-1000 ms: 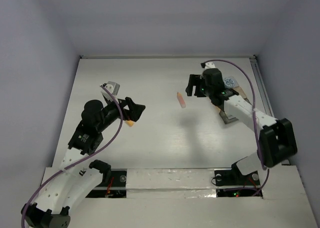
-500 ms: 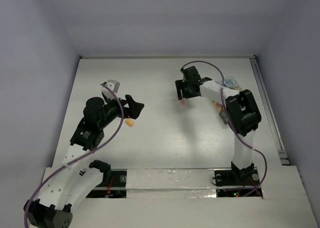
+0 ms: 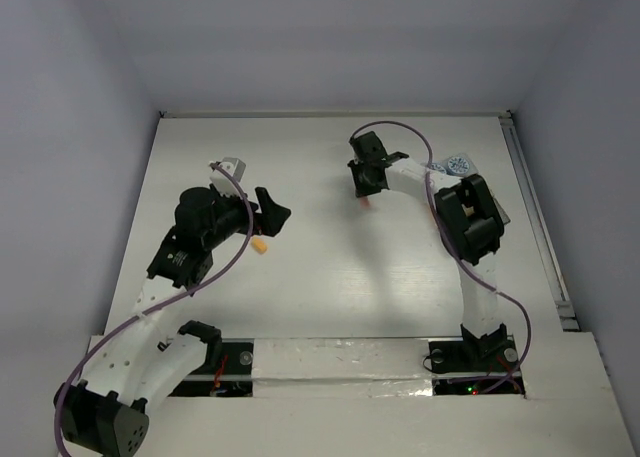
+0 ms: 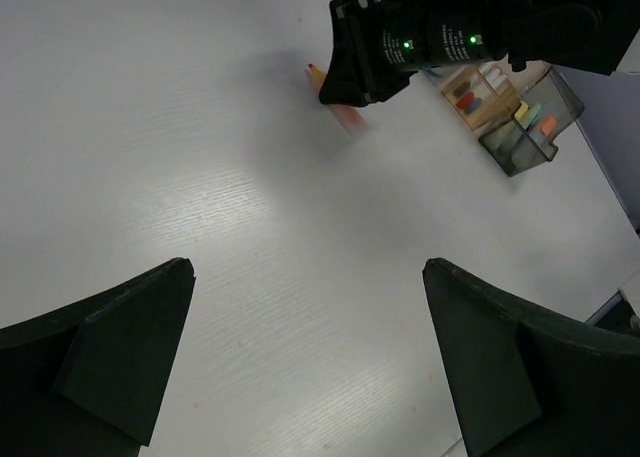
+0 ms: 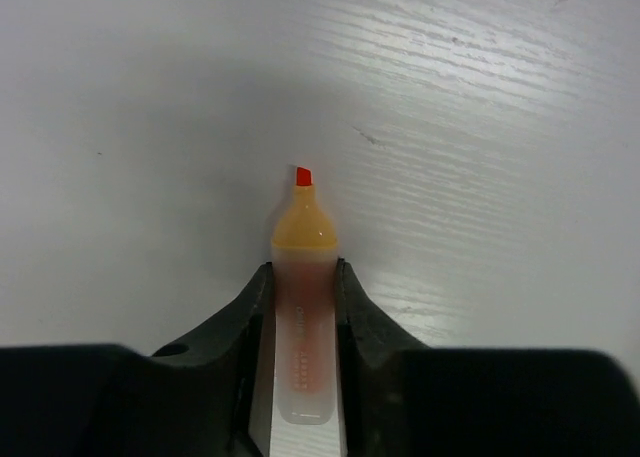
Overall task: Sort the stationery into containers
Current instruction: Pick up the pen from the center of the board.
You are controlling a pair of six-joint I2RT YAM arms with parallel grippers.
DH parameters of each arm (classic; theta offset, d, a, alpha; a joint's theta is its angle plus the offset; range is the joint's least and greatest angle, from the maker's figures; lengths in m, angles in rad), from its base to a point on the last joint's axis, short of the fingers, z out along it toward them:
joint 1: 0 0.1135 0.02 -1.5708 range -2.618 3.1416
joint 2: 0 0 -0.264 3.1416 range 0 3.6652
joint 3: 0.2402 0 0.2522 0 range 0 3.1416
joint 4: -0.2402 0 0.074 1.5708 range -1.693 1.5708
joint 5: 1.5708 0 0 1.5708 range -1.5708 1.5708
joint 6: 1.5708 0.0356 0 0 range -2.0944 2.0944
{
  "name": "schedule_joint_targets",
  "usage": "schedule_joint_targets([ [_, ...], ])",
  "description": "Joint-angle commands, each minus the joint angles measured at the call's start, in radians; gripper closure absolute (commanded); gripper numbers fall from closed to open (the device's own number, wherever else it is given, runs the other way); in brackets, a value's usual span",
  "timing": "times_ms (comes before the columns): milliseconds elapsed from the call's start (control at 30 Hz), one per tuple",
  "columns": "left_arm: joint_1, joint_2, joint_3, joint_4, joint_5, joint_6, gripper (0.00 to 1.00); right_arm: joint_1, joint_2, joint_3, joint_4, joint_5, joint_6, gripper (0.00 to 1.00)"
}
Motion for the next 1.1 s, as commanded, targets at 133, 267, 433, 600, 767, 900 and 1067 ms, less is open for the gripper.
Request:
schedule_joint_targets([
  [133, 0.008, 0.02, 0.03, 0.054, 0.09, -0.012, 0.01, 0.053, -0.073, -0.03, 0.089, -0.015, 0.069, 1.0],
  [267, 0.008, 0.034, 0.029, 0.06, 0.102, -0.023, 0.01, 0.139, -0.278, -0.128, 0.22, -0.03, 0.15, 1.0],
  [433, 0.008, 0.04, 0.03, 0.052, 0.067, -0.024, 0.1, 0.251, -0.441, -0.231, 0.404, -0.043, 0.273, 1.0],
  [600, 0.008, 0.059, 0.03, 0.057, 0.068, -0.024, 0.37, 0.38, -0.505, -0.262, 0.539, -0.038, 0.336, 1.0],
  [767, 0.008, 0.057, 0.029, 0.066, 0.07, -0.024, 0.6, 0.452, -0.492, -0.235, 0.599, -0.04, 0.353, 1.0],
  [900, 0.008, 0.045, 0.024, 0.077, 0.062, -0.024, 0.63, 0.48, -0.466, -0.222, 0.613, -0.026, 0.364, 1.0],
  [1067, 0.008, 0.047, 0.021, 0.087, 0.087, -0.027, 0.66, 0.491, -0.465, -0.245, 0.639, 0.006, 0.375, 1.0],
])
